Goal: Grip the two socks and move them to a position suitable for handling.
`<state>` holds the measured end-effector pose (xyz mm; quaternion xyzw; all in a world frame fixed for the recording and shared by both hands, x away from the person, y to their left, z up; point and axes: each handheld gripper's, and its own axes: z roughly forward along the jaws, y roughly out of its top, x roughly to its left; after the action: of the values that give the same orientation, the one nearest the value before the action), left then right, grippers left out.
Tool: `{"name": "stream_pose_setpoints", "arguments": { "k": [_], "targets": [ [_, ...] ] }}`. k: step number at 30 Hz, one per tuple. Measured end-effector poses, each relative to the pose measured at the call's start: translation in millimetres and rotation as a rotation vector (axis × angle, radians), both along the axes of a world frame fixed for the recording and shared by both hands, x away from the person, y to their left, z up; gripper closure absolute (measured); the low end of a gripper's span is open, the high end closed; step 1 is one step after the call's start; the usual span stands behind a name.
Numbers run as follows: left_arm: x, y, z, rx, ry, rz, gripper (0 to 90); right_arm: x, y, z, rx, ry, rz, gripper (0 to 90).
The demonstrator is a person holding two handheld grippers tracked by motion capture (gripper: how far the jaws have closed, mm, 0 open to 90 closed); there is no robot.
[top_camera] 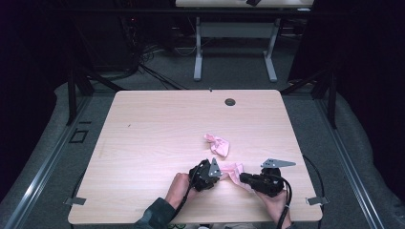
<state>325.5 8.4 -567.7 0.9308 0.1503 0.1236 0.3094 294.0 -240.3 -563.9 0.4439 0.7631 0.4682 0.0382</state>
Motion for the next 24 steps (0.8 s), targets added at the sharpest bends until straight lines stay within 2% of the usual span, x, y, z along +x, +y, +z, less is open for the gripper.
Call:
{"name": "stream_pose_setpoints", "arguments": {
  "k": [2, 5, 7, 8, 11, 13, 14, 15, 16, 19, 20, 21, 22, 23, 24],
  "targets": [
    [0.4, 1.0, 1.0, -0.001, -0.002, -0.004, 86.7, -0.1, -0.9, 0.2, 0.007, 0.0, -0.004, 81.8],
    [-1.5, 10.6, 7.0, -0.041, 0.001, 0.004, 88.2, -1.2, -9.9, 3.3, 0.026, -0.011, -0.028, 81.9],
    [-2.9, 14.0, 9.7, -0.041, -0.003, 0.004, 88.3, -1.7, -12.1, 4.4, 0.028, -0.014, -0.038, 81.9],
    [-6.1, 22.3, 13.4, -0.06, -0.004, 0.0, 88.2, -1.6, -16.8, 6.6, 0.01, -0.013, -0.052, 81.9],
    [-7.9, 28.0, 13.0, -0.057, 0.0, 0.004, 88.0, 2.4, -19.0, 2.7, -0.009, 0.016, -0.071, 81.5],
    [-10.3, 35.0, 6.8, -0.043, 0.021, 0.011, 86.4, 4.2, -17.9, -1.1, -0.068, 0.012, -0.102, 77.4],
    [-11.4, 37.4, 5.2, -0.05, 0.035, 0.017, 83.7, 4.5, -17.7, -1.9, -0.091, 0.011, -0.112, 74.8],
    [-11.4, 37.4, 5.2, -0.05, 0.035, 0.017, 78.1, 4.5, -17.7, -1.9, -0.091, 0.011, -0.112, 74.8],
    [-13.4, 42.9, 5.0, -0.077, 0.059, 0.038, 67.3, 3.1, -20.6, 0.4, -0.103, -0.008, -0.13, 72.3],
    [-14.8, 54.1, 11.0, -0.138, 0.08, 0.065, 49.1, 1.6, -27.2, 6.6, -0.09, -0.015, -0.128, 66.0],
    [-14.8, 54.1, 11.0, -0.138, 0.08, 0.065, 46.1, 1.6, -27.2, 6.6, -0.09, -0.015, -0.128, 66.0],
    [-14.3, 57.8, 13.9, -0.164, 0.091, 0.076, 46.1, 1.5, -28.8, 8.1, -0.083, -0.013, -0.117, 64.2],
    [-11.1, 63.5, 19.5, -0.214, 0.102, 0.108, 41.7, 2.5, -30.5, 9.1, -0.085, 0.004, -0.106, 60.4],
    [-11.1, 63.5, 19.5, -0.214, 0.102, 0.108, 41.7, 2.9, -30.6, 8.7, -0.094, 0.006, -0.107, 60.2],
    [-5.0, 66.6, 23.8, -0.239, 0.115, 0.152, 41.5, 4.0, -30.7, 7.7, -0.114, 0.013, -0.108, 58.9]
  ]
}}
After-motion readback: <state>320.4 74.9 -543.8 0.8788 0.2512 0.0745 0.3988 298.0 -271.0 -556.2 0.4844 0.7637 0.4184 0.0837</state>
